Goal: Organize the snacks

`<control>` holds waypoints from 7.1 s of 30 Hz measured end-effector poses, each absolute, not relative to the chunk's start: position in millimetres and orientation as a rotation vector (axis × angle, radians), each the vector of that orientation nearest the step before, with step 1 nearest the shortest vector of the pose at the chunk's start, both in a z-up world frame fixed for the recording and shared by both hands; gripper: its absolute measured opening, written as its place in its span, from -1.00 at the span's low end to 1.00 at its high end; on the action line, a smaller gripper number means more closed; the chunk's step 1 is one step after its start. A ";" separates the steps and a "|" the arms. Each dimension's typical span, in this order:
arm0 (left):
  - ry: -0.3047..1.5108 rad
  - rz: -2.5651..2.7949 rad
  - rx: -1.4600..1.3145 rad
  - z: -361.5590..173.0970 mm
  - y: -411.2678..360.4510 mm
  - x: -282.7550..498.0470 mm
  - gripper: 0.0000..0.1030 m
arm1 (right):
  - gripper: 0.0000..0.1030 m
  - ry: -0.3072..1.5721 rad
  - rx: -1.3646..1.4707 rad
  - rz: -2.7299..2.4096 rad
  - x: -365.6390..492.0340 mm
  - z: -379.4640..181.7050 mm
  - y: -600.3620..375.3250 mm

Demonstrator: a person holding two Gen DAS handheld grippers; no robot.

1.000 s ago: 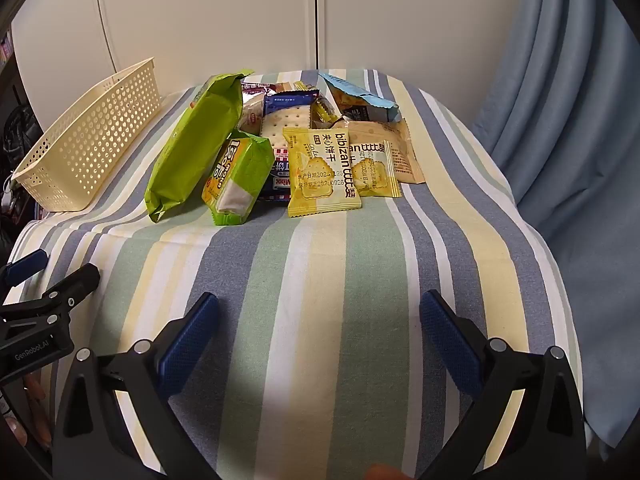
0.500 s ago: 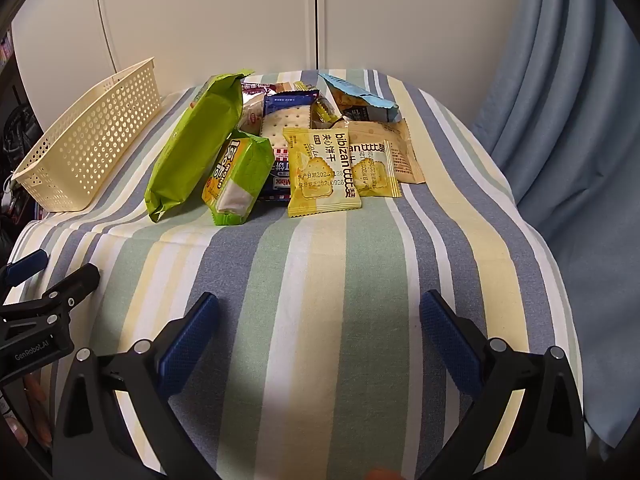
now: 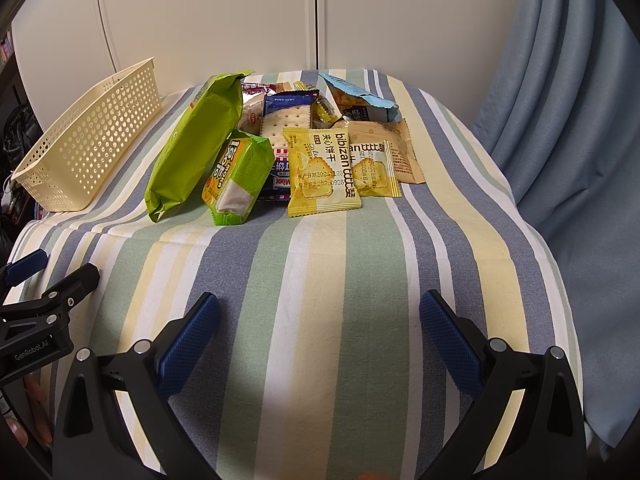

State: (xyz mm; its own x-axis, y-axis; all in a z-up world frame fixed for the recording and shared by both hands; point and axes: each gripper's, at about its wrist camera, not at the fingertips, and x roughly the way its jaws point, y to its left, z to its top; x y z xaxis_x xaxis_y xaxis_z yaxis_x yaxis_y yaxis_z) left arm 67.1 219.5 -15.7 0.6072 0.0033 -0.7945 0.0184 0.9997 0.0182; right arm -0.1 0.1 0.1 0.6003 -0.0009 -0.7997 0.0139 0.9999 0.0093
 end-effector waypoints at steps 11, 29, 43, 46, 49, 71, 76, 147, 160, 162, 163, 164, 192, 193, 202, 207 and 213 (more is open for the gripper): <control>0.918 -0.009 0.024 -15.4 219.5 66.8 0.96 | 0.91 0.927 0.014 -0.009 -0.1 0.1 0.0; 0.918 -0.010 0.023 -15.3 219.3 66.9 0.96 | 0.91 0.927 0.015 -0.010 -0.1 0.0 -0.3; 0.921 -0.010 0.022 -15.1 220.8 65.9 0.96 | 0.91 0.928 0.014 -0.010 -2.2 -0.2 -3.8; 0.922 -0.006 0.032 -14.7 218.8 67.6 0.96 | 0.91 0.928 0.019 -0.007 -2.8 0.5 -3.3; 0.923 -0.006 0.032 -15.0 218.2 67.1 0.96 | 0.91 0.928 0.013 -0.011 -0.8 0.4 -0.9; 0.885 -0.173 0.043 13.9 218.0 105.8 0.96 | 0.91 0.837 0.096 0.000 1.4 29.8 -22.5; 0.879 -0.351 0.127 15.5 192.1 147.5 0.96 | 0.91 0.812 0.104 0.020 11.6 39.8 -27.1; 0.569 0.034 -0.172 106.2 392.4 182.3 0.66 | 0.08 1.023 -0.042 0.175 123.0 0.8 75.1; 0.595 0.094 -0.198 98.3 399.8 183.5 0.94 | 0.32 1.018 -0.166 0.180 130.9 -1.5 123.2; 0.587 0.092 -0.212 98.3 403.6 182.3 0.94 | 0.32 1.035 -0.164 0.170 137.7 -6.9 124.3; 0.586 0.090 -0.219 97.3 406.0 182.1 0.94 | 0.32 1.043 -0.164 0.167 141.0 -9.0 124.4; 0.584 0.091 -0.229 95.0 410.7 183.1 0.94 | 0.28 1.049 -0.168 0.163 143.9 -10.9 124.9; 0.418 0.231 -0.261 138.6 455.1 143.1 0.95 | 0.20 0.752 -0.042 0.508 145.6 104.3 256.5; 0.411 0.233 -0.263 140.6 456.9 141.0 0.95 | 0.20 0.754 -0.047 0.525 145.8 102.7 266.0; 0.382 0.261 -0.299 147.7 472.7 130.8 0.95 | 0.30 0.807 -0.048 0.619 149.5 81.9 310.1; 0.386 0.255 -0.313 147.9 473.0 131.7 0.94 | 0.53 0.786 -0.024 0.616 142.9 83.2 302.8; 0.389 0.230 -0.301 150.0 464.5 133.9 0.95 | 0.65 0.759 0.022 0.573 136.5 87.9 279.2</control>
